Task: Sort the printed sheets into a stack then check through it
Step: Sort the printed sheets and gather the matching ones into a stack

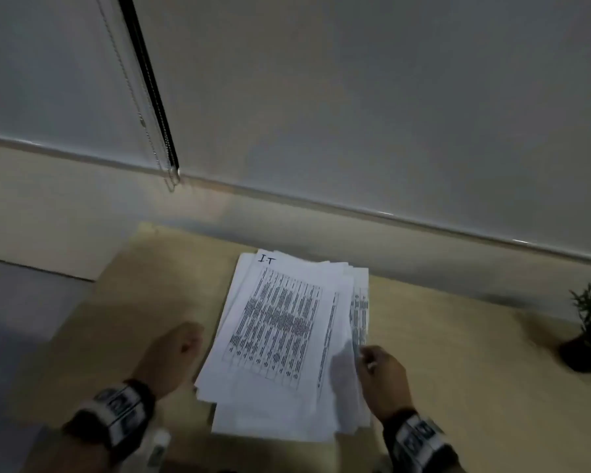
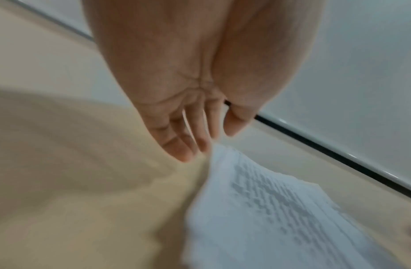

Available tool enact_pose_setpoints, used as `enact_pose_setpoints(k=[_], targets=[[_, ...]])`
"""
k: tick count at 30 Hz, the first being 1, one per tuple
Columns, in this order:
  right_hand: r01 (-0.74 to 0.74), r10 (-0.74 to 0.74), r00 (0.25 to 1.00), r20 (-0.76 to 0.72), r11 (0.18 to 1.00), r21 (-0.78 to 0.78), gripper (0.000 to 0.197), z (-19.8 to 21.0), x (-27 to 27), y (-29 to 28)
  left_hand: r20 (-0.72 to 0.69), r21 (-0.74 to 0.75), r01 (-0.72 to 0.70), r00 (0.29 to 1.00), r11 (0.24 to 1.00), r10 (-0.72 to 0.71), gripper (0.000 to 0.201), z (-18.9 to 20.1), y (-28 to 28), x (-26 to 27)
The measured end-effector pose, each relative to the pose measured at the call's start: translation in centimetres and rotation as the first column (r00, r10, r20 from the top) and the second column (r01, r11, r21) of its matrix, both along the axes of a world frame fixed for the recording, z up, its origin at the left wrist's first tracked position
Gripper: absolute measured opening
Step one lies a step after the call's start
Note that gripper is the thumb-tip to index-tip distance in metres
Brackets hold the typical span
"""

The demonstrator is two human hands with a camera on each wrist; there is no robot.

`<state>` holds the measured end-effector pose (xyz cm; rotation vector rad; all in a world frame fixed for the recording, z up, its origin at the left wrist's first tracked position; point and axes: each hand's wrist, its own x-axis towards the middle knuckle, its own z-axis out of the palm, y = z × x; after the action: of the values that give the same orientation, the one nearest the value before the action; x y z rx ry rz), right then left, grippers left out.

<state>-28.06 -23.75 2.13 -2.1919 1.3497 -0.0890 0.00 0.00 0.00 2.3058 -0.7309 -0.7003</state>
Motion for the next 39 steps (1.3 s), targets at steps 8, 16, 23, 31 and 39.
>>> enact_pose_setpoints(k=[8,16,23,31,39], targets=[[0.244,-0.195,0.954,-0.229,0.947,0.211,0.095,-3.5,8.6,-0.4,-0.115,0.080,-0.046,0.992,0.996,0.055,0.043,-3.1,-8.8,-1.2],[0.425,-0.460,0.888,-0.030,0.793,0.436,0.066,-3.7,9.8,-0.7,-0.096,0.015,-0.054,0.994,0.998,0.055,0.032,-2.8,-7.6,-2.0],[0.109,-0.357,0.839,0.410,0.849,0.517,0.014,-0.9,9.0,-1.5,-0.206,-0.142,-0.199,0.964,0.969,0.168,0.053,-0.6,-6.8,-0.7],[0.017,-0.319,0.866,0.386,0.789,0.614,0.007,-1.3,8.4,-2.4,-0.470,-0.223,-0.214,0.879,0.951,0.088,0.056,0.6,-8.4,-0.7],[-0.009,-0.392,0.828,0.401,0.705,0.709,0.024,-1.6,9.1,-2.3,-0.514,-0.197,-0.227,0.852,0.954,0.096,0.036,0.5,-7.8,0.6]])
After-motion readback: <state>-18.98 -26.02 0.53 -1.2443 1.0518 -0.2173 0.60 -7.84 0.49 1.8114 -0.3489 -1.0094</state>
